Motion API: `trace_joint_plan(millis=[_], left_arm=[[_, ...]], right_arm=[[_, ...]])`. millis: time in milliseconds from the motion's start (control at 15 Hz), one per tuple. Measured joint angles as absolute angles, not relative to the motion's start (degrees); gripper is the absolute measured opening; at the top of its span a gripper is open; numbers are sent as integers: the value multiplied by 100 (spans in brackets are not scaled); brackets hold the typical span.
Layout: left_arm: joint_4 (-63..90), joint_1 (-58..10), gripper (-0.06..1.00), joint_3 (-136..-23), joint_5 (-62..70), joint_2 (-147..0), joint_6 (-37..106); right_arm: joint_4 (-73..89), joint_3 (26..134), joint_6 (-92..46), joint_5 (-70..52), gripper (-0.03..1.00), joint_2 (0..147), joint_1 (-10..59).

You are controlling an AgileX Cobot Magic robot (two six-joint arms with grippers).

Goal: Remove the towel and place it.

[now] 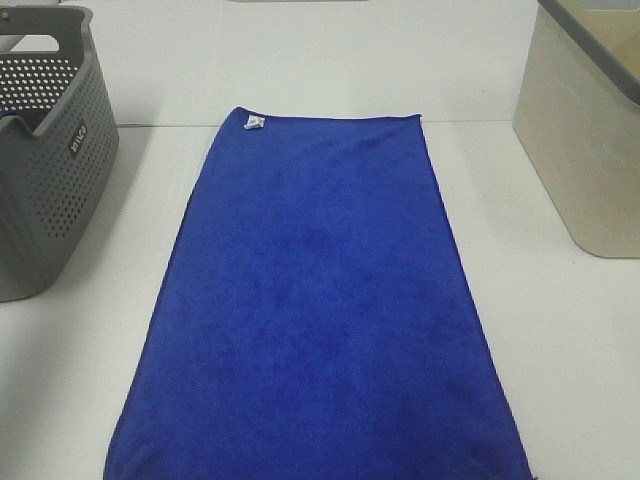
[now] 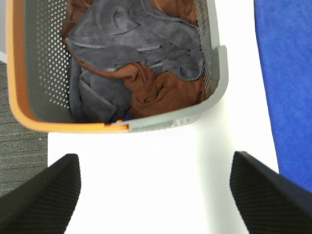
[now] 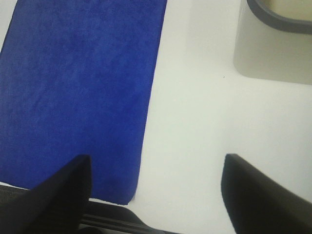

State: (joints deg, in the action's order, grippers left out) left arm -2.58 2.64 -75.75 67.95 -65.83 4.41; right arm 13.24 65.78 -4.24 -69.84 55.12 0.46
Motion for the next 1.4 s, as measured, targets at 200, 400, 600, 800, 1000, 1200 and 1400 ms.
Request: trace_joint_plan(millis=[200,400,600,800,1000,1200,1400], left_arm=[[-435,264,79,-5953,6715,-4263,447],[-504,264,79,-4968,6566,-2744,447],[-642,264,79,-4131,6348,-1547,447],[-705,264,79,-3581,6343,-647,447],[-418,264,79,-3083,6337,-6,561],[-223,264,79,-2962,6217,34,584],[-166,264,79,-2956,6199,34,584]], right_arm=[[1438,5472,-246,-6984,73,3741,46],[1375,4658,-579,-6984,73,2659,46],[1364,3965,-980,-6818,73,1753,46],[1335,3272,-1215,-6772,73,963,46],[1329,2733,-1306,-6629,73,160,46],[1318,2641,-1312,-6463,73,-23,46],[1318,2641,-1312,-6417,73,-23,46]])
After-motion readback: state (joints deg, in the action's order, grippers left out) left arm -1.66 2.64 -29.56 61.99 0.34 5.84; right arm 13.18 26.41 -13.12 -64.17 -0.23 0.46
